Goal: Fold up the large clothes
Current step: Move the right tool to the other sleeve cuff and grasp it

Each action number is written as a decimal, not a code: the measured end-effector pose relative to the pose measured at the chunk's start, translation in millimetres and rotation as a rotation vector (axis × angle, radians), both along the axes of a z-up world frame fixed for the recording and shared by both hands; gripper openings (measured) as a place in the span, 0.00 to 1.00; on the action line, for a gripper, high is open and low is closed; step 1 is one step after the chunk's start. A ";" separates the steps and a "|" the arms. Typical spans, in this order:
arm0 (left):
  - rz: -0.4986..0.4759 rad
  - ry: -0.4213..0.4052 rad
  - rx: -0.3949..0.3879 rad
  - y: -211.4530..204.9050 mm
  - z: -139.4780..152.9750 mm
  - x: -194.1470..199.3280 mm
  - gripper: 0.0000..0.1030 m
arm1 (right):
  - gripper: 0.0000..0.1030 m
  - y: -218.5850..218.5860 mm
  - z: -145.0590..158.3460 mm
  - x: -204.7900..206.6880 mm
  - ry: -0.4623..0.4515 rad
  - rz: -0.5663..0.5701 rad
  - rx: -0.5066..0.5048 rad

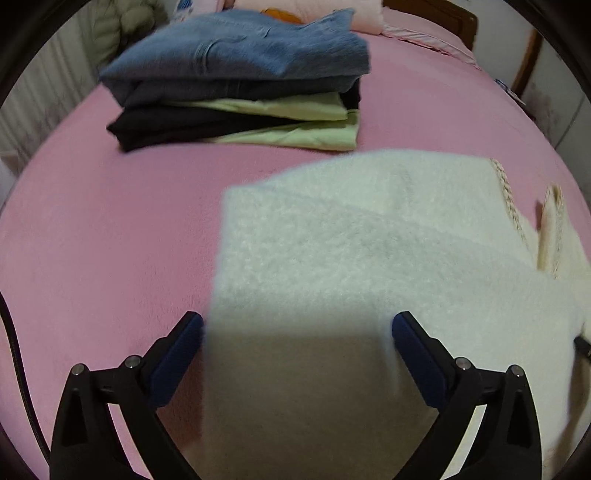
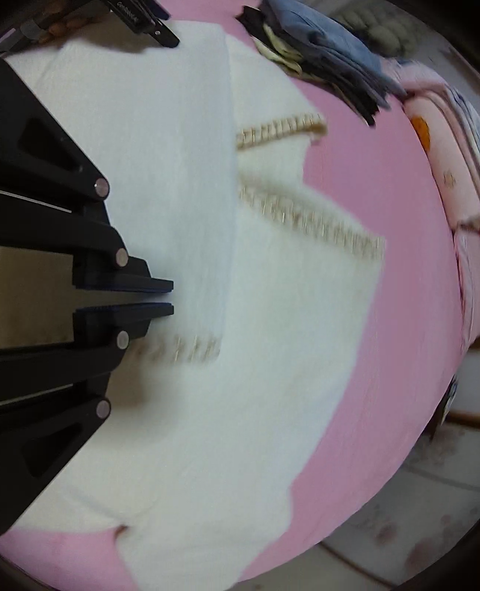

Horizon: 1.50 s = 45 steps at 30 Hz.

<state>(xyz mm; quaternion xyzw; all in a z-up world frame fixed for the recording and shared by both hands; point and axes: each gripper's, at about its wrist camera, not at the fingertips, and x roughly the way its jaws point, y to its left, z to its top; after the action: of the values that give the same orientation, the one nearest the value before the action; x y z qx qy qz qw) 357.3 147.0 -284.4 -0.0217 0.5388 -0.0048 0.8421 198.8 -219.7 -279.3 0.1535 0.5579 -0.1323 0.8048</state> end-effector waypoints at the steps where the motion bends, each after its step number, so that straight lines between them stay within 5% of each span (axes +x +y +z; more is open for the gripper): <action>1: 0.003 0.008 0.002 0.2 1.2 0.9 0.99 | 0.05 -5.6 0.9 -3.4 0.002 -0.025 0.041; 6: -0.060 0.038 0.035 -12.6 36.9 -3.4 0.97 | 0.05 -0.6 28.6 -10.3 0.041 -0.057 0.028; 15: -0.248 -0.052 -0.054 -50.6 179.1 -68.6 0.97 | 0.06 10.1 133.3 -66.1 -0.043 -0.117 0.124; 30: -0.484 -0.136 -0.259 -128.3 307.8 -156.6 0.97 | 0.19 -10.5 283.4 -179.9 -0.200 -0.196 0.093; 38: -0.575 -0.220 -0.212 -208.4 336.7 -196.2 0.97 | 0.29 -68.8 303.4 -230.2 -0.288 -0.225 0.014; 45: -0.619 -0.285 -0.105 -328.0 338.1 -230.0 0.97 | 0.35 -189.5 261.5 -267.8 -0.329 -0.294 0.072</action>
<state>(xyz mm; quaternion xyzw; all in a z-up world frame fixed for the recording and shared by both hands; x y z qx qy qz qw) 127.3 -181.1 53.7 0.1001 0.3959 -0.2908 0.8652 -69.0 -409.2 -17.8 0.2812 0.3952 -0.2012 0.8510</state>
